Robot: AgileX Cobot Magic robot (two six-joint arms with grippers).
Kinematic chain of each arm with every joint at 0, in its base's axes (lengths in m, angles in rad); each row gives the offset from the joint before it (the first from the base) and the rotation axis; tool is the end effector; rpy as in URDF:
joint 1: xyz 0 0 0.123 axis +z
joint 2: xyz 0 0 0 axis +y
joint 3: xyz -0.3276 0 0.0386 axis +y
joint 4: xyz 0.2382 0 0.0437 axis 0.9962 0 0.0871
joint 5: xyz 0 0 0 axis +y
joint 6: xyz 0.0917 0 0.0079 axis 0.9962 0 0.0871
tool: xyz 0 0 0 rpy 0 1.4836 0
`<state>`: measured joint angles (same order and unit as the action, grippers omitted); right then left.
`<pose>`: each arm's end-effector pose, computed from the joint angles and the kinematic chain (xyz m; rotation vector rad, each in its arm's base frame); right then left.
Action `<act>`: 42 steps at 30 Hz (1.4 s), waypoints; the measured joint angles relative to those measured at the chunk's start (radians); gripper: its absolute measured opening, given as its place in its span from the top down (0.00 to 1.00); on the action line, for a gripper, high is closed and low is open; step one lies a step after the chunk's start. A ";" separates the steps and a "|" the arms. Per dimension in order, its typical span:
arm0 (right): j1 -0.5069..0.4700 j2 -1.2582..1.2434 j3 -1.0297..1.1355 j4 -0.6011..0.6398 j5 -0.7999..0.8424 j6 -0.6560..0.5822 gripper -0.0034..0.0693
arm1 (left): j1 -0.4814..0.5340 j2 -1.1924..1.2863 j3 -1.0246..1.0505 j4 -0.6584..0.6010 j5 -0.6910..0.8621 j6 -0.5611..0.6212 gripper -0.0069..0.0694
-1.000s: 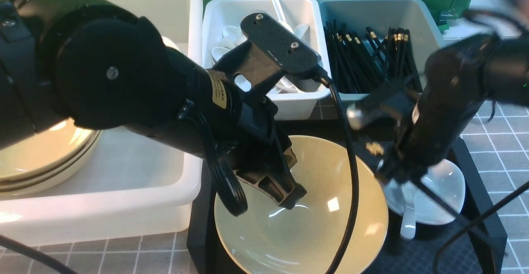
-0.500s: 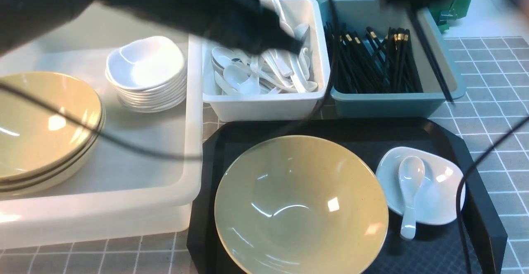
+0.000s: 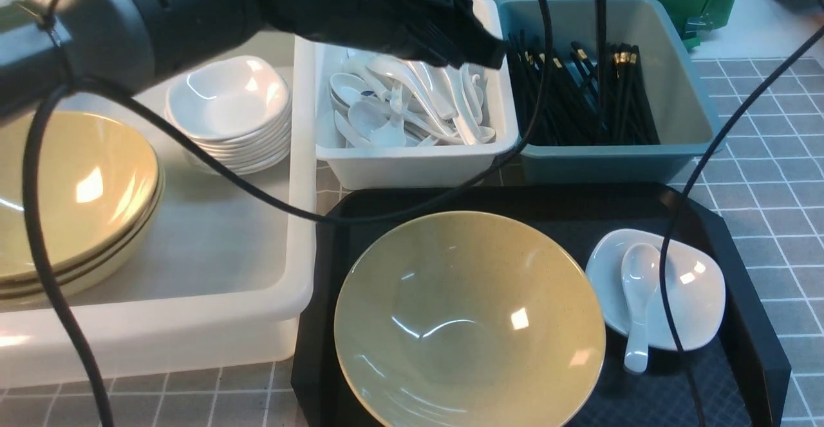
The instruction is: On grey table put chopsticks spoon bowls plates into blue grey white boxes.
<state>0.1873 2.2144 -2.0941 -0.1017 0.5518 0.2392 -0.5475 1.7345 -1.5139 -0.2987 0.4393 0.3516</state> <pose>0.5372 0.0968 0.3260 -0.0066 2.1557 0.1398 0.3449 -0.2238 0.3822 0.7340 2.0196 -0.4081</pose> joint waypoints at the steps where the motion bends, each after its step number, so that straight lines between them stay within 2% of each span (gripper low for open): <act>1: -0.002 0.008 -0.004 0.000 0.020 0.001 0.72 | 0.000 -0.001 0.000 0.000 0.012 0.004 0.92; 3: -0.006 0.023 -0.007 0.000 0.117 0.002 0.65 | 0.000 -0.009 0.000 0.000 0.048 0.009 0.92; 6: -0.006 0.012 -0.021 0.000 0.253 0.000 0.47 | 0.000 -0.037 0.000 0.000 0.082 0.010 0.92; 7: -0.006 0.007 -0.024 0.000 0.274 -0.003 0.44 | 0.000 -0.043 0.000 0.000 0.085 0.010 0.92; 10: -0.006 -0.045 -0.035 0.005 0.442 -0.078 0.29 | 0.000 -0.111 0.000 0.001 0.106 0.011 0.92; 14: 0.005 -0.134 -0.034 0.019 0.643 -0.205 0.23 | 0.000 -0.205 0.000 0.001 0.152 0.025 0.92; 16: 0.016 -0.196 0.003 0.035 0.671 -0.239 0.22 | 0.000 -0.244 0.000 0.001 0.198 0.039 0.92; 20: 0.055 -0.343 0.180 0.055 0.682 -0.262 0.22 | 0.000 -0.308 0.026 -0.001 0.304 0.067 0.92; 22: 0.082 -0.445 0.334 0.058 0.683 -0.262 0.22 | 0.000 -0.343 0.073 -0.007 0.340 0.085 0.92; 23: 0.103 -0.521 0.459 0.062 0.682 -0.262 0.22 | 0.000 -0.363 0.116 -0.011 0.354 0.103 0.92; 26: 0.125 -0.603 0.604 0.068 0.662 -0.249 0.22 | 0.000 -0.381 0.167 -0.023 0.358 0.129 0.92; 31: 0.142 -0.765 0.979 0.070 0.452 -0.095 0.22 | 0.000 -0.398 0.302 -0.112 0.307 0.193 0.92; 35: 0.142 -0.757 1.097 0.069 0.325 0.004 0.22 | 0.000 -0.398 0.347 -0.195 0.267 0.248 0.92; 42: 0.142 -0.623 1.108 0.078 0.243 0.042 0.22 | 0.000 -0.399 0.354 -0.304 0.245 0.340 0.92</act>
<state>0.3290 1.5914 -0.9865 -0.0233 0.7944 0.2809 -0.5475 1.3358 -1.1597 -0.6030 0.6843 0.6919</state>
